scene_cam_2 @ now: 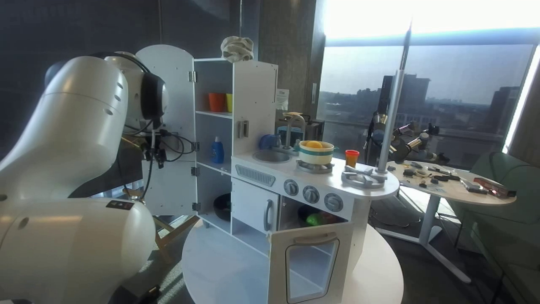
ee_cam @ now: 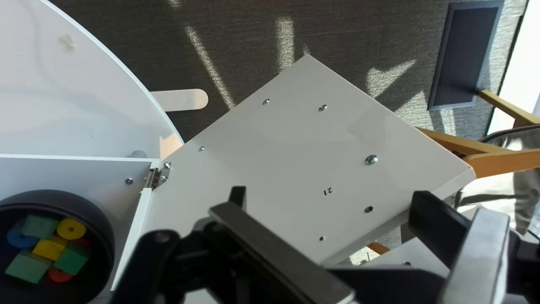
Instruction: Close the door to the bottom left compartment open the door to the middle compartment
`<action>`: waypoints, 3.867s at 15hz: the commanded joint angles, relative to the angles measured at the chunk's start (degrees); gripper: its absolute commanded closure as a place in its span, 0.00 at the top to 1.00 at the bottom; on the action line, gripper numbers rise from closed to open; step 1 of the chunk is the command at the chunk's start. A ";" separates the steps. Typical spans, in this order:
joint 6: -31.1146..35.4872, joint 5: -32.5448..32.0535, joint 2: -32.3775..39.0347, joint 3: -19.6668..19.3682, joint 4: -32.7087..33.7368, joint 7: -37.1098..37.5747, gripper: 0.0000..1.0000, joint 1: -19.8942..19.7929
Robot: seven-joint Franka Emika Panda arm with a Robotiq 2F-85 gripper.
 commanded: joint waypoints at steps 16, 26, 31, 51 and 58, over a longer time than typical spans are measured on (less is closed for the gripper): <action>-0.08 -1.55 6.18 -5.38 9.51 2.34 1.00 4.68; -10.61 -7.26 0.99 -10.27 4.72 6.66 1.00 7.55; -16.18 -5.38 -1.26 -11.51 1.10 9.73 1.00 5.84; -42.40 -8.29 -14.12 -5.55 -8.59 5.32 1.00 -1.00; -23.62 -10.72 -22.27 -2.58 -26.31 -13.36 1.00 -9.44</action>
